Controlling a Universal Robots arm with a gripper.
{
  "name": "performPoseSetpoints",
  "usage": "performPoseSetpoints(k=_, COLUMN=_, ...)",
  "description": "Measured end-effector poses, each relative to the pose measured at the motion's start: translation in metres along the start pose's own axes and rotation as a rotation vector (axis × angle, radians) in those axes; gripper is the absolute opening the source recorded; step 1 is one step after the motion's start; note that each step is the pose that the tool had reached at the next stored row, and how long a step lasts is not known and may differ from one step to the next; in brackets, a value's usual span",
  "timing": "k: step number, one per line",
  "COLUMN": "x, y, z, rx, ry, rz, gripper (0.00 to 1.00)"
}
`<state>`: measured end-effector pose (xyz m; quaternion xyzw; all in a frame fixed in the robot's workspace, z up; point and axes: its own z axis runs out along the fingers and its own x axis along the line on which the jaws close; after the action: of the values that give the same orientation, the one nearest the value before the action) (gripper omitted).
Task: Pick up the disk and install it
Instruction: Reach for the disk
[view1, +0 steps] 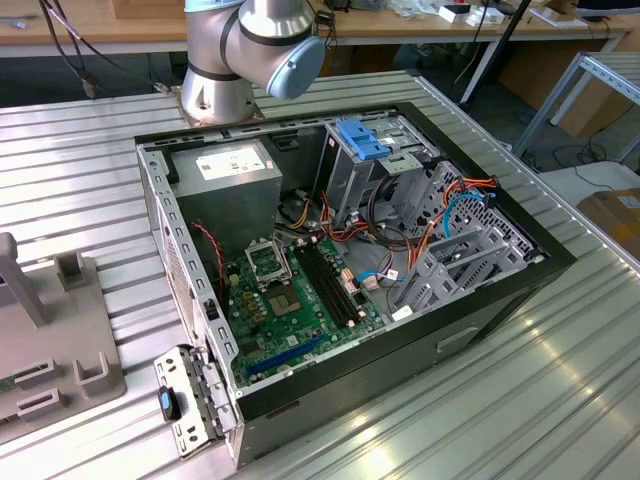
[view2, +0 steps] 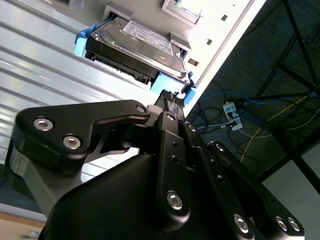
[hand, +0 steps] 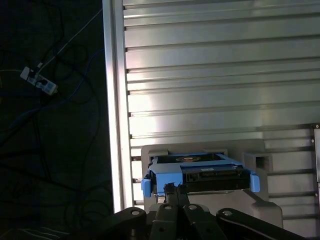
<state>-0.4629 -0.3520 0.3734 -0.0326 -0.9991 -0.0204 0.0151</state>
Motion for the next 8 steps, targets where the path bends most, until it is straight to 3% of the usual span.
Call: performPoseSetpoints(k=8, x=-0.0002, y=-0.0001, z=0.0044, rx=0.0, ry=0.0, rz=0.0, gripper=0.11)
